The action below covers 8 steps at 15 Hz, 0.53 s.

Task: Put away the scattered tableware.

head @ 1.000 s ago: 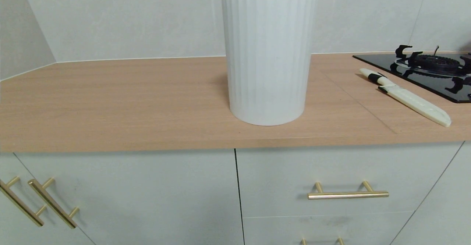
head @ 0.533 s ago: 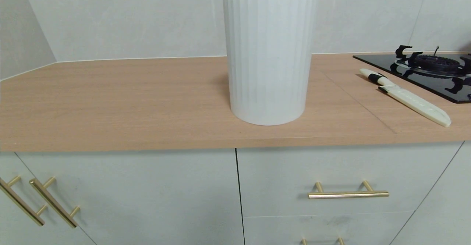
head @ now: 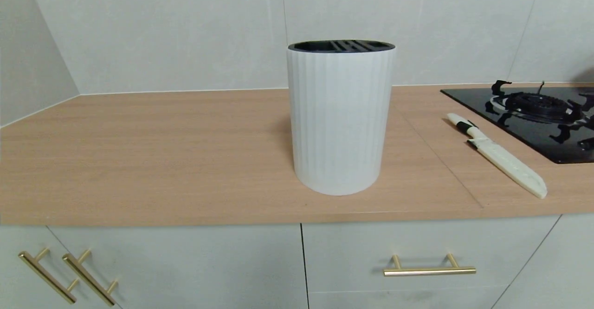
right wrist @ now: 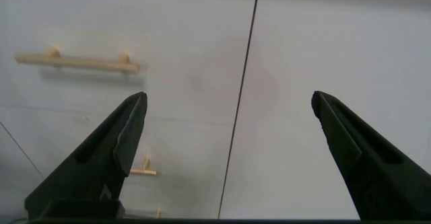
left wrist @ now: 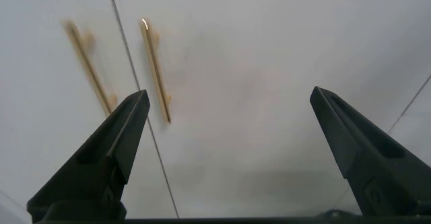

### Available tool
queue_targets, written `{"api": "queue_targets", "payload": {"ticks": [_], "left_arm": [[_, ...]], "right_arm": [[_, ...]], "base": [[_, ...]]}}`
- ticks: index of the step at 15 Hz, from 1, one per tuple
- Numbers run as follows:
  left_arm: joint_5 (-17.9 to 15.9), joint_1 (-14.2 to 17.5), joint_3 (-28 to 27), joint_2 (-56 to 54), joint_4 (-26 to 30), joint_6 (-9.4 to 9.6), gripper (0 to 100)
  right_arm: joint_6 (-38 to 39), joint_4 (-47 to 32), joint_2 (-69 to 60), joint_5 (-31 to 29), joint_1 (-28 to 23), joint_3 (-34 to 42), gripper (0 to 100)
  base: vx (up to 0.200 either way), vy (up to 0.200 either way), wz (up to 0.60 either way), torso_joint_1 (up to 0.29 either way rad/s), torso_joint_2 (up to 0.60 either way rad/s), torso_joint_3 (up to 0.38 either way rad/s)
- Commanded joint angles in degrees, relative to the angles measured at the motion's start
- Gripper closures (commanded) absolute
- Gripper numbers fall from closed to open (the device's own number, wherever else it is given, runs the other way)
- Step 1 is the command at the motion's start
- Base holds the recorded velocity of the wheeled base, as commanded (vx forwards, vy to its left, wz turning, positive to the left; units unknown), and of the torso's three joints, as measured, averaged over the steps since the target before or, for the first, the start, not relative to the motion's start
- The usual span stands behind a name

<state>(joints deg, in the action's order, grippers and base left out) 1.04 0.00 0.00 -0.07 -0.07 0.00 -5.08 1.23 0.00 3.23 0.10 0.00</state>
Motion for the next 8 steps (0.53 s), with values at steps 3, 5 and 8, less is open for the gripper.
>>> {"api": "queue_targets", "payload": {"ticks": [3, 5, 8], "left_arm": [[0.0, 0.0, 0.0, 0.1, 0.0, 0.00, 0], [0.0, 0.0, 0.0, 0.1, 0.0, 0.00, 0], [0.0, 0.0, 0.0, 0.1, 0.0, 0.00, 0]], "right_arm": [[0.0, 0.0, 0.1, 0.0, 0.0, 0.0, 0], [0.0, 0.0, 0.1, 0.0, 0.0, 0.0, 0], [0.0, 0.0, 0.1, 0.0, 0.0, 0.0, 0]], "base": [[0.000, 0.000, 0.00, 0.178, -0.47, -0.286], [0.000, 0.000, 0.00, 0.190, -0.46, -0.283], [0.000, 0.000, 0.00, 0.204, -0.48, -0.287]]}}
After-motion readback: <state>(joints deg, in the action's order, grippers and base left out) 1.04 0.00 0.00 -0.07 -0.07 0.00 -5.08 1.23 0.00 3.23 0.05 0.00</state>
